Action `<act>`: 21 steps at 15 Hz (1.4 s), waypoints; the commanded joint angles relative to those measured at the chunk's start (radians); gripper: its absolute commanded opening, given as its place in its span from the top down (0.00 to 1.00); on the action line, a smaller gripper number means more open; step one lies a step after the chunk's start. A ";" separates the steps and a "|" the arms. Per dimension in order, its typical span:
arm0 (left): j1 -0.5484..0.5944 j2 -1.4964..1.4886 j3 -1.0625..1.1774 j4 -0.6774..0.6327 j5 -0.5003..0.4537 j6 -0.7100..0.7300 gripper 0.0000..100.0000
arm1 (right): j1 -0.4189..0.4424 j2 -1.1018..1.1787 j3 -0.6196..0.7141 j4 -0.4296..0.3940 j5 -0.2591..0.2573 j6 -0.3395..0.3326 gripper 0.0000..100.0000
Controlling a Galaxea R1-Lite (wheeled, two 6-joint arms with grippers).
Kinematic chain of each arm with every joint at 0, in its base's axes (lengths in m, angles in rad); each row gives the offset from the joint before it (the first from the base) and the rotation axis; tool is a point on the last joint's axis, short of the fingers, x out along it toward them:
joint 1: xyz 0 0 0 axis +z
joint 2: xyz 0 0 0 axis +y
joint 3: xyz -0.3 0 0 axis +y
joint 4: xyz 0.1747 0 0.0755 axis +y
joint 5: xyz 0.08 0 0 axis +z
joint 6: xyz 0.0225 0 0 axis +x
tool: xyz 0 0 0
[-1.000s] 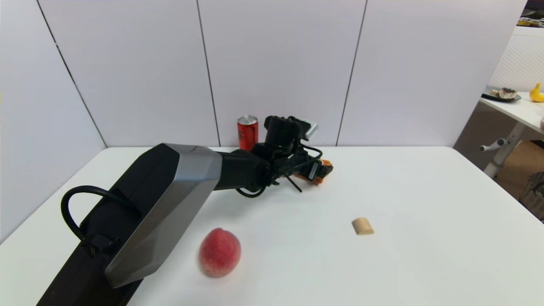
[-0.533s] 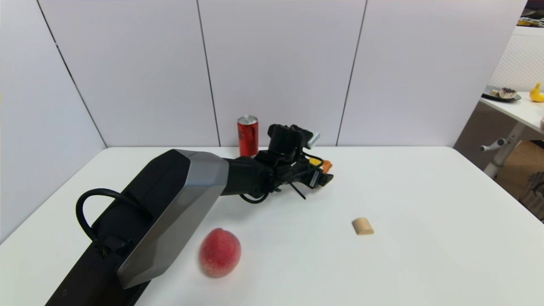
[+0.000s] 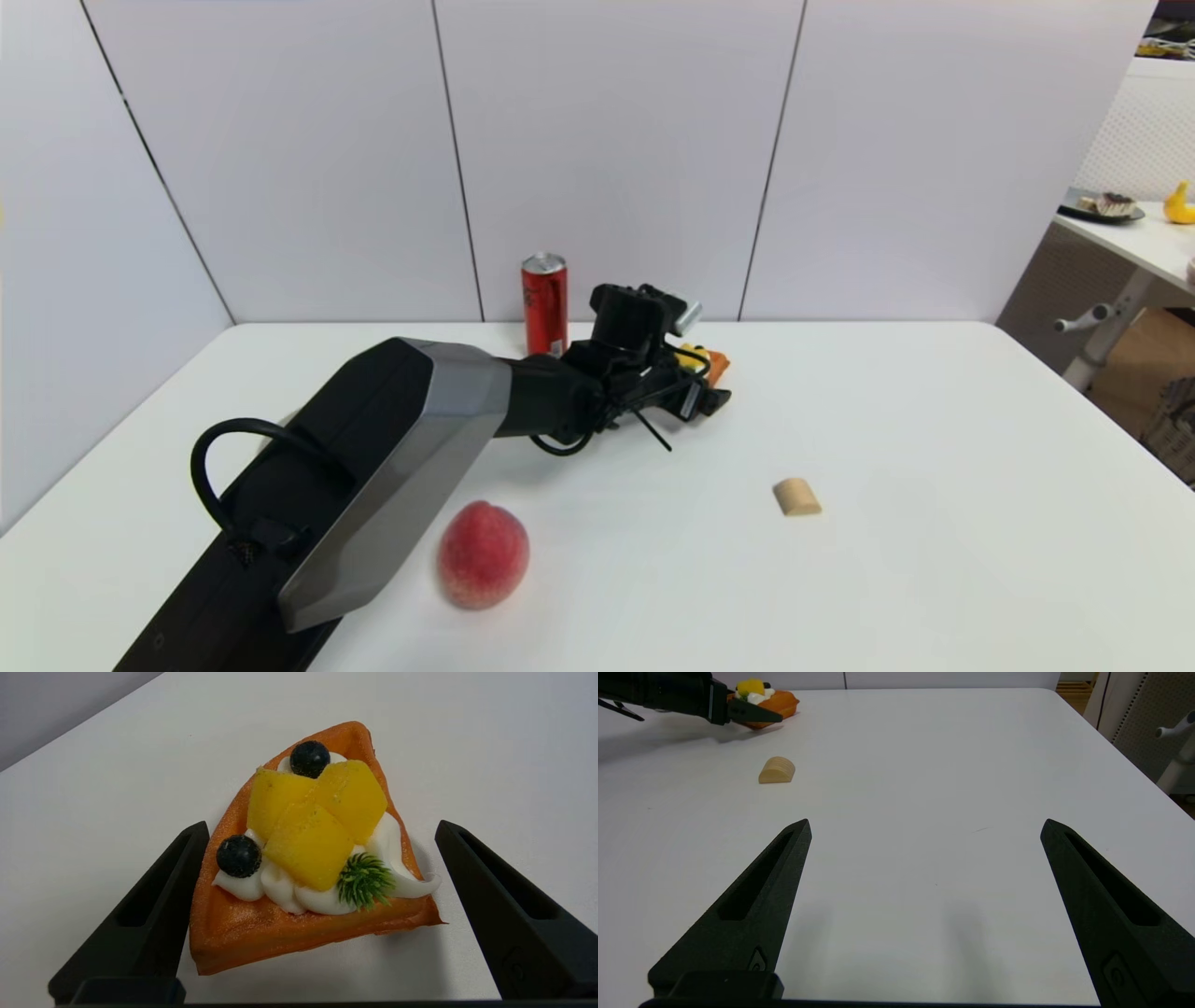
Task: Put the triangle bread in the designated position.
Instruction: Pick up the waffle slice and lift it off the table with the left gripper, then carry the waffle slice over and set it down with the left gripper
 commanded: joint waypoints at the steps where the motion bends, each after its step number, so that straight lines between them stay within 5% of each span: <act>1: 0.005 0.005 0.000 -0.004 0.003 0.002 0.00 | 0.000 0.001 0.000 0.000 0.000 -0.001 0.00; 7: 0.013 0.002 -0.008 -0.007 0.003 0.002 0.00 | 0.000 0.001 0.002 0.000 0.000 -0.001 0.00; 8: 0.013 0.002 -0.008 -0.007 0.003 0.002 1.00 | 0.000 0.001 0.002 0.000 0.000 0.002 0.00; 21: 0.002 -0.133 -0.005 0.010 -0.001 0.005 1.00 | 0.000 0.001 0.000 0.001 0.000 0.002 0.00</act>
